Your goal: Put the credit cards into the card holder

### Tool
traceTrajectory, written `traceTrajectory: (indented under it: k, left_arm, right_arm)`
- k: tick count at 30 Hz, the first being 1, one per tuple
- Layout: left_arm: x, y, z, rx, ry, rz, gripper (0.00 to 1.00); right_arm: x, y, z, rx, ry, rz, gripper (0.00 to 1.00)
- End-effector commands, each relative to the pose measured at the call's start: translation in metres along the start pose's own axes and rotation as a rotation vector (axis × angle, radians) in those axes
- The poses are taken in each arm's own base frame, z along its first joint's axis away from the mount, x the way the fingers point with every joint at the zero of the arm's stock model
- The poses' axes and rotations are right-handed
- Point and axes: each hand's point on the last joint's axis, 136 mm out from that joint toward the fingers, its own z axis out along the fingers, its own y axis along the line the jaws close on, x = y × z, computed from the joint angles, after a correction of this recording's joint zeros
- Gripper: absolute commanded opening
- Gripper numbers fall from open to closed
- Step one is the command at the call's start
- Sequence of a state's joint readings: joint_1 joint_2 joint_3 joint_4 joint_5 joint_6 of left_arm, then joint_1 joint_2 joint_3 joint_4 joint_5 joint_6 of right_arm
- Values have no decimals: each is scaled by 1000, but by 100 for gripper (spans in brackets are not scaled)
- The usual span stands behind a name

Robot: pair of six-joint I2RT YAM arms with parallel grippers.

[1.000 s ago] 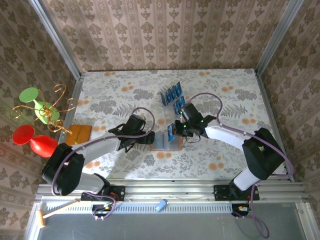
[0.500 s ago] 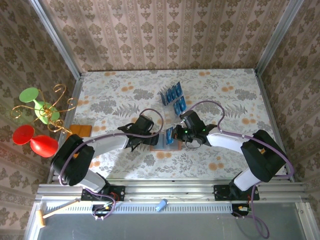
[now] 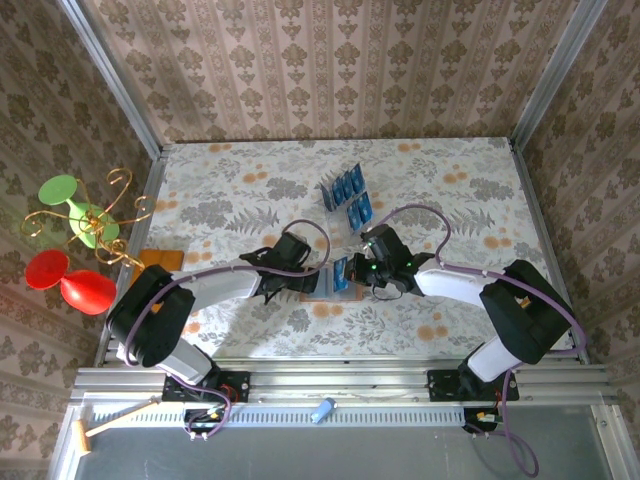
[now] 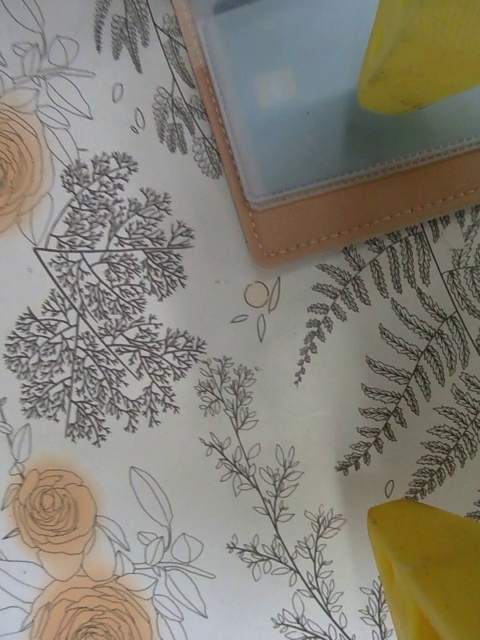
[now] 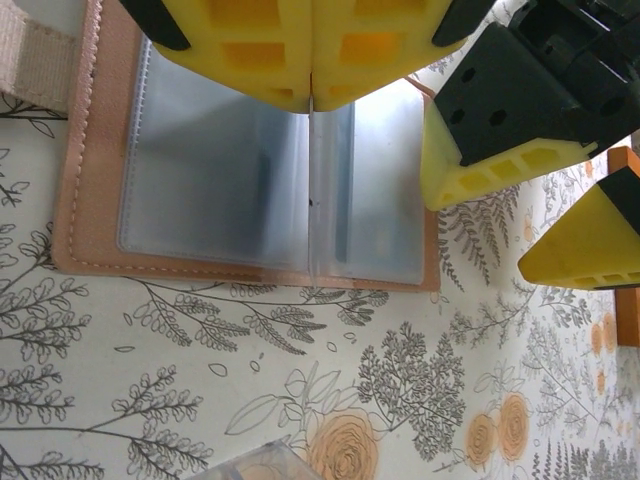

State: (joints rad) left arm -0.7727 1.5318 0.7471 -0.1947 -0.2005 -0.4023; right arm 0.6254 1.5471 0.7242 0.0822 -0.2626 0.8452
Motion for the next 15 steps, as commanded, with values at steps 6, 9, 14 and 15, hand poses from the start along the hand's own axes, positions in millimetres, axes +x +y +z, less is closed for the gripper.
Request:
traceTrajectory:
  k: [6, 9, 14, 15]
  left_arm:
    - [22, 10, 7, -47, 43, 14, 100]
    - [24, 13, 6, -58, 47, 14, 100]
    - [29, 15, 6, -67, 57, 11, 100]
    - [30, 16, 7, -69, 59, 11, 100]
  right_arm:
    - [3, -15, 4, 22, -9, 29, 0]
    - [5, -18, 4, 27, -6, 32, 0]
    - [6, -20, 3, 27, -10, 40, 0]
    - [6, -20, 3, 25, -13, 42, 0]
